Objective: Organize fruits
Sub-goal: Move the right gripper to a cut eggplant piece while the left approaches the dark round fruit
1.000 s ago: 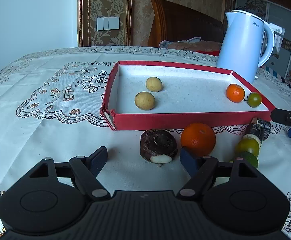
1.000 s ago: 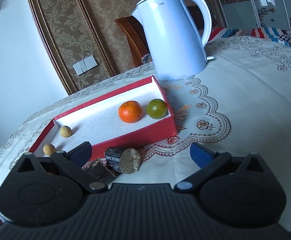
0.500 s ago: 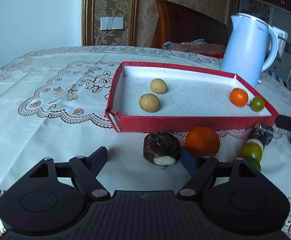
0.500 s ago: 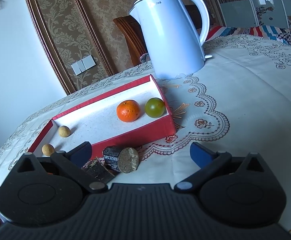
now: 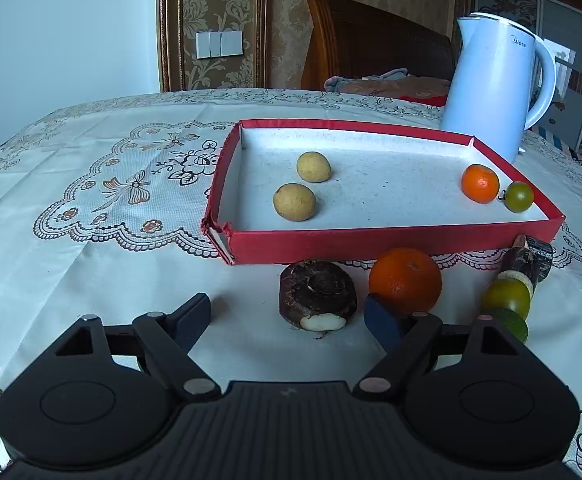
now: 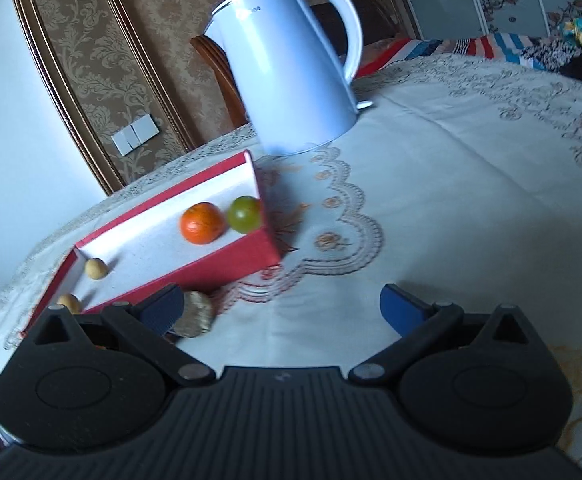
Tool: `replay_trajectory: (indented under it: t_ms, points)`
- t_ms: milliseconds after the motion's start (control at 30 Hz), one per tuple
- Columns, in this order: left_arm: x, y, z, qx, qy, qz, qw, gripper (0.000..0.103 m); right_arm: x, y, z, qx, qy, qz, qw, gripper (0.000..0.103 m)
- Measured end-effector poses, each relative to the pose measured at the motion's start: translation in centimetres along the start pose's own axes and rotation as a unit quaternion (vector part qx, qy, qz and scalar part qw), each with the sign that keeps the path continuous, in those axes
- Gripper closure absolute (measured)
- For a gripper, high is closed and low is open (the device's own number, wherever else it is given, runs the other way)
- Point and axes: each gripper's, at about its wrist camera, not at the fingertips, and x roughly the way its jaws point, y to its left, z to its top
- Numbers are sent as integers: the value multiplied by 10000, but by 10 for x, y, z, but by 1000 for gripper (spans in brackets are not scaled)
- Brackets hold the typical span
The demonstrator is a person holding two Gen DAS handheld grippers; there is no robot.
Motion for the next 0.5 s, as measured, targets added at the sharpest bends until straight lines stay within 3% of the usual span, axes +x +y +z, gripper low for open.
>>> replay_trajectory:
  t_ms: [200,500]
  points:
    - [4,0,4,2,34,164,9999,19,2,17,-2,-620,140,15,9980,0]
    - [5,2,4,-7,6,177,9998,20,7,24,-2,-745,212,37,9970,0]
